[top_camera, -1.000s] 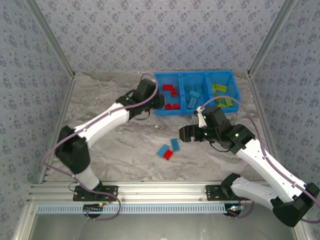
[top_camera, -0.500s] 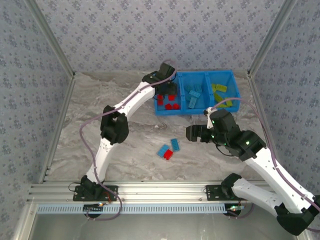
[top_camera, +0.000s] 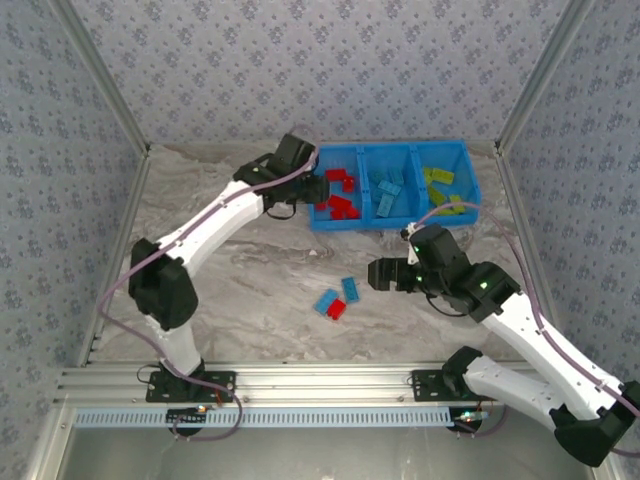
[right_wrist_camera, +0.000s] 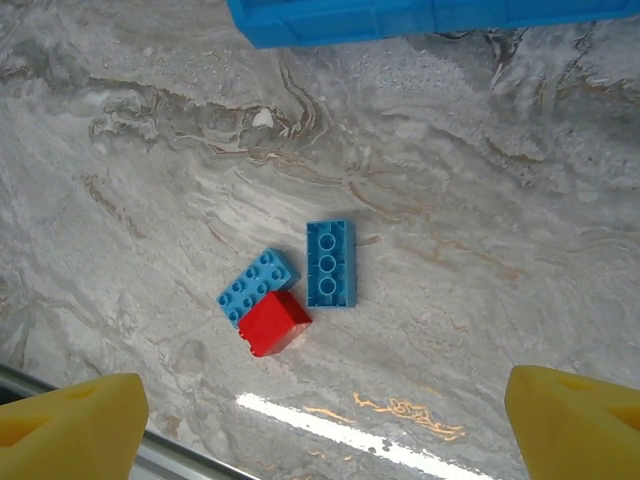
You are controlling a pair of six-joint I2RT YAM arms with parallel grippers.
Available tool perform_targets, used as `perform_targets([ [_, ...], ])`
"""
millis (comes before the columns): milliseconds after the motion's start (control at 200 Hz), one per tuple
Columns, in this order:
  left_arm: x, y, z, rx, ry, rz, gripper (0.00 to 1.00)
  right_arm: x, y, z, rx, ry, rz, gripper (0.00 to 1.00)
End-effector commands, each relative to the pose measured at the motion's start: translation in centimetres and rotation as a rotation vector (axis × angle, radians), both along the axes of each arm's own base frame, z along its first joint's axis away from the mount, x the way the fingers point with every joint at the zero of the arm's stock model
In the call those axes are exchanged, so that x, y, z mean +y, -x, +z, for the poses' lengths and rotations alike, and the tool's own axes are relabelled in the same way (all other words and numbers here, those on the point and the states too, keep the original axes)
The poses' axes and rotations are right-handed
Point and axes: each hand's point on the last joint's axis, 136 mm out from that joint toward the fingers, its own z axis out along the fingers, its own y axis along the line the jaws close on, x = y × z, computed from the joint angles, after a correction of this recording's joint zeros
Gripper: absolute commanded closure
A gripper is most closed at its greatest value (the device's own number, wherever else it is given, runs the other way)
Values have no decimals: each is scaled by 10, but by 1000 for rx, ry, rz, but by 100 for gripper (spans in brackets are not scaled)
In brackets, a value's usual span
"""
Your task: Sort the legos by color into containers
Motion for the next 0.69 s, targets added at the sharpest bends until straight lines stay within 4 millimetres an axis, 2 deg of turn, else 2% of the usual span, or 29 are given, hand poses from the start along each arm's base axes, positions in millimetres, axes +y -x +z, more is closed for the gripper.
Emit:
perform_targets([
  [0,41,61,15,-100,7,-70,49,34,1,-15,2,28,86,4],
  [180,95,131,21,-190,-95,-191,44,69,4,-45,-32,349,278,1],
  [320,120,191,21,-278,-130,-379,38,99,3,-75,-27,515,416,0],
  [405,132,220,18,-326,-148,-469,37,111,1,-96,-1,582,464,0],
  [515,141,250,13,-380,-151,-574,32,116,-2,-127,45,668,503,0],
  [530,141,254,12,-384,-151,-589,31,124,-7,-122,34,659,502,0],
  [550,142,259,11,-394,-146,-611,29,126,-8,-126,39,667,504,0],
  [690,132,292,1,-424,-74,-793,19,137,-9,-151,89,704,546,2],
])
